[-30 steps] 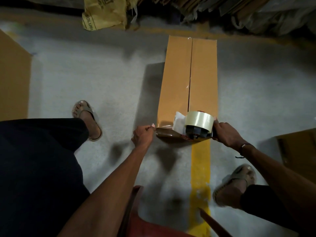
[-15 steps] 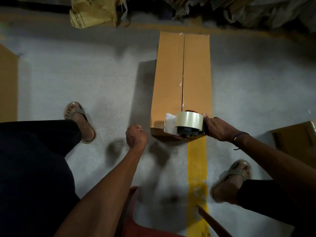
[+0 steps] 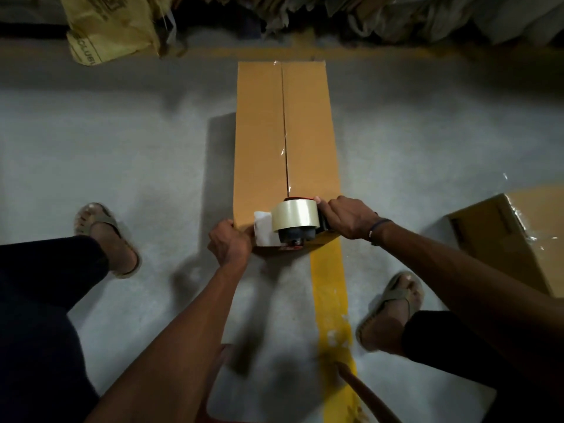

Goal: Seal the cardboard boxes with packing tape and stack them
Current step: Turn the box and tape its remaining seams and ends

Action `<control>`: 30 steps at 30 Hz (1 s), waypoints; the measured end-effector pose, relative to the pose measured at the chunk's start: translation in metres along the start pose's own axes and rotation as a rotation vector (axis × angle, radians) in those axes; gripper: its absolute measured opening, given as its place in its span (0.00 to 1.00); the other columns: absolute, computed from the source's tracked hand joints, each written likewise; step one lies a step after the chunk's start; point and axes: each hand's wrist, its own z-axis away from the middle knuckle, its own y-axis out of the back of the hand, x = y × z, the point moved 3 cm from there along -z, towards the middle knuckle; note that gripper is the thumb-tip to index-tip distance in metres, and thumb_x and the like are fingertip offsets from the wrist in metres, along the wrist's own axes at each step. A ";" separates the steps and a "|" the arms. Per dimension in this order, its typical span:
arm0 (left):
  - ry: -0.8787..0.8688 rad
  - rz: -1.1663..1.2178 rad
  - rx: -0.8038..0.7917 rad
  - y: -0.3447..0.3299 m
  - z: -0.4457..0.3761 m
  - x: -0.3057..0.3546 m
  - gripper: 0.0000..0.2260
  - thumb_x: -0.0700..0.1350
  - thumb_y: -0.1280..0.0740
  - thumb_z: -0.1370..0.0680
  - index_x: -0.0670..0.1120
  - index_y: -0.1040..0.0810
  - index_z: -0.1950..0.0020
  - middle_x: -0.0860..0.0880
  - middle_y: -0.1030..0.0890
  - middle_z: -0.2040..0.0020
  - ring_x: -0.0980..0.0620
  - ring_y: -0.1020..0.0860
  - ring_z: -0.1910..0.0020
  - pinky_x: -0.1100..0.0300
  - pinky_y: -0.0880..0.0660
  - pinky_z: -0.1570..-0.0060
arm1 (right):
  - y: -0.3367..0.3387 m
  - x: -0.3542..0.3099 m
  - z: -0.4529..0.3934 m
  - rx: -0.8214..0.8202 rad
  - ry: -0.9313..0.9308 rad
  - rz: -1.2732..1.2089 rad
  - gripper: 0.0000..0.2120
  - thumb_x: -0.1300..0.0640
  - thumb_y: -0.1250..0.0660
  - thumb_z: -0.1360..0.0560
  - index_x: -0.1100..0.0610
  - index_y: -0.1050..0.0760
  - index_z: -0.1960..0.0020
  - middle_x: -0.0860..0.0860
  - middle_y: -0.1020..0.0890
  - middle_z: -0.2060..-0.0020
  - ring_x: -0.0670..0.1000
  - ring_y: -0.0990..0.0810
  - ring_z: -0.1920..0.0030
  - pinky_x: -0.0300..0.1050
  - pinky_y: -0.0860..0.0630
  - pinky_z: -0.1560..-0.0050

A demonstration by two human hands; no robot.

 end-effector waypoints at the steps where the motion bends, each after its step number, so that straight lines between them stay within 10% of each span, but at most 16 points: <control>1: 0.002 0.000 -0.004 -0.001 -0.001 0.000 0.17 0.51 0.19 0.29 0.42 0.15 0.47 0.41 0.15 0.47 0.38 0.18 0.46 0.48 0.21 0.43 | 0.000 0.005 0.004 -0.003 -0.016 -0.018 0.28 0.49 0.54 0.14 0.61 0.45 0.18 0.62 0.22 0.60 0.63 0.24 0.60 0.57 0.28 0.64; 6: -0.027 -0.021 0.003 -0.007 -0.004 -0.007 0.28 0.61 0.19 0.33 0.43 0.17 0.44 0.42 0.15 0.46 0.38 0.19 0.44 0.42 0.21 0.43 | 0.019 0.074 0.034 0.075 -0.185 -0.062 0.22 0.49 0.54 0.12 0.55 0.24 0.50 0.62 0.22 0.61 0.64 0.22 0.55 0.58 0.25 0.52; 12: -0.069 -0.152 0.037 -0.008 0.008 0.002 0.27 0.57 0.20 0.29 0.43 0.21 0.38 0.40 0.21 0.38 0.37 0.24 0.37 0.41 0.27 0.35 | 0.029 0.119 0.055 -0.036 -0.288 -0.024 0.23 0.50 0.52 0.12 0.64 0.25 0.40 0.56 0.26 0.65 0.62 0.23 0.59 0.56 0.26 0.54; 15: -0.289 -0.171 0.121 -0.015 0.025 0.029 0.22 0.42 0.21 0.27 0.46 0.25 0.37 0.43 0.26 0.36 0.42 0.24 0.39 0.48 0.25 0.39 | 0.033 0.116 0.053 -0.055 -0.205 -0.012 0.27 0.41 0.58 0.15 0.52 0.27 0.57 0.52 0.26 0.70 0.58 0.24 0.64 0.51 0.29 0.58; 19: -0.513 0.024 -0.280 -0.069 0.059 0.074 0.15 0.32 0.33 0.24 0.47 0.18 0.42 0.51 0.17 0.50 0.51 0.18 0.52 0.55 0.19 0.50 | 0.030 0.126 0.051 -0.102 -0.147 -0.078 0.37 0.32 0.64 0.20 0.54 0.29 0.66 0.54 0.22 0.72 0.52 0.23 0.69 0.43 0.31 0.62; 22: -0.462 0.084 -0.540 -0.100 0.078 0.086 0.18 0.34 0.31 0.21 0.47 0.20 0.32 0.49 0.16 0.40 0.51 0.20 0.42 0.59 0.24 0.47 | 0.028 0.132 0.048 -0.147 -0.106 -0.079 0.43 0.27 0.68 0.23 0.57 0.26 0.61 0.53 0.21 0.71 0.51 0.23 0.69 0.38 0.33 0.64; 30: -0.345 0.129 -0.554 -0.116 0.071 0.079 0.15 0.50 0.38 0.13 0.51 0.22 0.28 0.50 0.18 0.36 0.51 0.22 0.40 0.55 0.24 0.42 | 0.014 0.149 0.044 -0.088 -0.087 -0.147 0.35 0.36 0.62 0.19 0.54 0.30 0.68 0.53 0.21 0.72 0.53 0.22 0.68 0.42 0.30 0.62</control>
